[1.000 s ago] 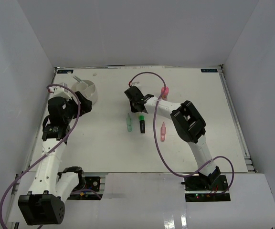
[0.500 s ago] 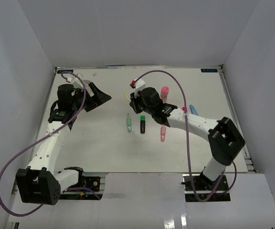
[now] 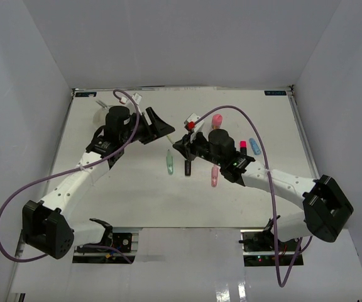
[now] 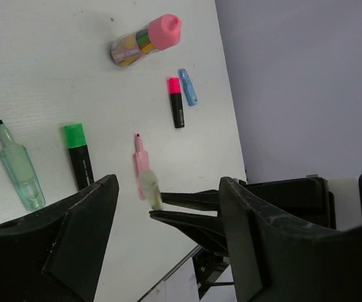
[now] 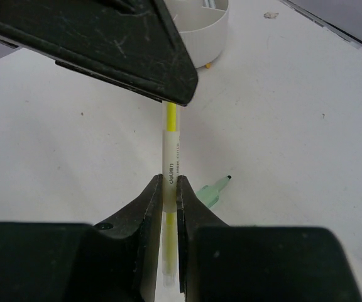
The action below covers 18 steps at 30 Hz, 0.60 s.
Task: Sort the stationery into containers
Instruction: Pick up the pen from the center of the board, then place the pen in the storage box.
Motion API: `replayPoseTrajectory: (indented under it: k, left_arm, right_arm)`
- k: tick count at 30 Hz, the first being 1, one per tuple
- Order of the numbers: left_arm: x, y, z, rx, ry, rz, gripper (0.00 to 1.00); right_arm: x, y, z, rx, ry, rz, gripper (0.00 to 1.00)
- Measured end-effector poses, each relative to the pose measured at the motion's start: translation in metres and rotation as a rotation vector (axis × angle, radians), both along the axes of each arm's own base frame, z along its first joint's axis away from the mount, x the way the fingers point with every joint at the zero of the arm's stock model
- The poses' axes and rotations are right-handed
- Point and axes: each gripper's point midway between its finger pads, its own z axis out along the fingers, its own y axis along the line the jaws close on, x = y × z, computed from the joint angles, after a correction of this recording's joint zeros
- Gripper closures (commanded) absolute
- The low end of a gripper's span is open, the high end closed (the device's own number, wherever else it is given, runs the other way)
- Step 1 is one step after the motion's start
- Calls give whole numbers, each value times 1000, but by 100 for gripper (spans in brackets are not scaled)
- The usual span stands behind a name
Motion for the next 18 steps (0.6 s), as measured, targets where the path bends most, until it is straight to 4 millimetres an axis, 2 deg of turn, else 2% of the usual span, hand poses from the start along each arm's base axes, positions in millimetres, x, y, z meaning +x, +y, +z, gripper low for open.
replayPoseTrajectory:
  k: [1, 2, 3, 5, 6, 7, 10, 12, 16, 18]
  left_arm:
    - [0, -5, 2, 0, -7, -3, 29]
    - [0, -9, 3, 1, -15, -10, 40]
    - [0, -13, 3, -1, -13, -10, 45]
    - [1, -18, 0, 8, -10, -10, 53]
    - [0, -20, -3, 15, -7, -9, 62]
    - [1, -22, -5, 23, -5, -6, 66]
    - [1, -24, -8, 39, -7, 3, 74]
    - [1, -25, -9, 47, -14, 9, 76]
    - [4, -24, -9, 63, -28, 27, 93]
    - [6, -22, -9, 76, -37, 44, 96]
  right_arm:
    - [-1, 0, -1, 1, 0, 6, 87]
    - [-2, 0, -1, 3, 0, 10, 87]
    - [-3, 0, -1, 6, -2, 14, 87]
    - [-5, 0, 1, 13, -7, 21, 86]
    - [-6, 0, 2, 16, -8, 23, 86]
    - [-6, 0, 3, 19, -11, 26, 86]
    - [-7, -1, 8, 30, -20, 29, 85]
    - [-7, 0, 10, 35, -24, 29, 80]
    - [-6, -1, 11, 36, -26, 24, 72]
    - [-5, -1, 11, 37, -29, 20, 66]
